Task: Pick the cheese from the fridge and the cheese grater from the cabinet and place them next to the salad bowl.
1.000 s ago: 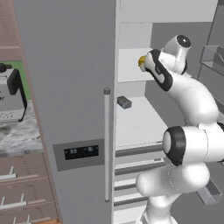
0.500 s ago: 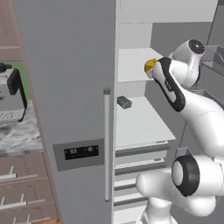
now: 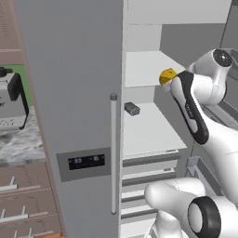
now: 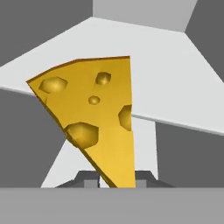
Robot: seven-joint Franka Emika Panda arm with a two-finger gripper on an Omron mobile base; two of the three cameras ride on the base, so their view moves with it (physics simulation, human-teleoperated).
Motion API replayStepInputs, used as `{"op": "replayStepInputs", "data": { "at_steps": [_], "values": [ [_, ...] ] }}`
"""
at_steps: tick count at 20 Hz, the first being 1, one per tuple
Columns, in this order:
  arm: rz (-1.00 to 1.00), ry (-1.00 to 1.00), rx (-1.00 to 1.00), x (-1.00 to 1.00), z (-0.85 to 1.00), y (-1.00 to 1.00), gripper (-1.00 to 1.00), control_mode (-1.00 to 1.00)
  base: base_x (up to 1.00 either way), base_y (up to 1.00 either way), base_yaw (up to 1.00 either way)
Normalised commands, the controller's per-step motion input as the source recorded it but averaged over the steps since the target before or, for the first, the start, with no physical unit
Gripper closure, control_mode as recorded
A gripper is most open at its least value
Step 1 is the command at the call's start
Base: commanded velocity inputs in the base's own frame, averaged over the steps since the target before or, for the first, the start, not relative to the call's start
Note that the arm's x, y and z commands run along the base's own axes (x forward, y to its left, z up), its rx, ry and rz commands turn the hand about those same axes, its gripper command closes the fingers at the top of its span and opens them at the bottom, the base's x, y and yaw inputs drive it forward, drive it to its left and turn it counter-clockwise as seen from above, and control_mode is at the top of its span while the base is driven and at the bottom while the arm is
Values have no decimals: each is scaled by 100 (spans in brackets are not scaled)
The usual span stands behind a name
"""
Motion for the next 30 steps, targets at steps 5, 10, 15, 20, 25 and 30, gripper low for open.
{"op": "replayStepInputs", "data": {
  "at_steps": [5, 10, 15, 20, 25, 30],
  "values": [
    [0, 0, 0, -57, 0, 0, 100, -100, 0, 0, 0],
    [0, 0, 0, -59, 0, 0, 100, -100, 0, 0, 0],
    [0, 0, 0, -21, 0, 6, 100, -100, 0, 0, 0],
    [0, -1, 0, -13, 0, 0, 100, -100, 0, 0, 0],
    [0, -1, 0, -38, -8, 1, 100, -100, 0, 0, 0],
    [0, 0, 0, -8, -2, 1, 100, 100, -34, 14, 0]
  ]
}}
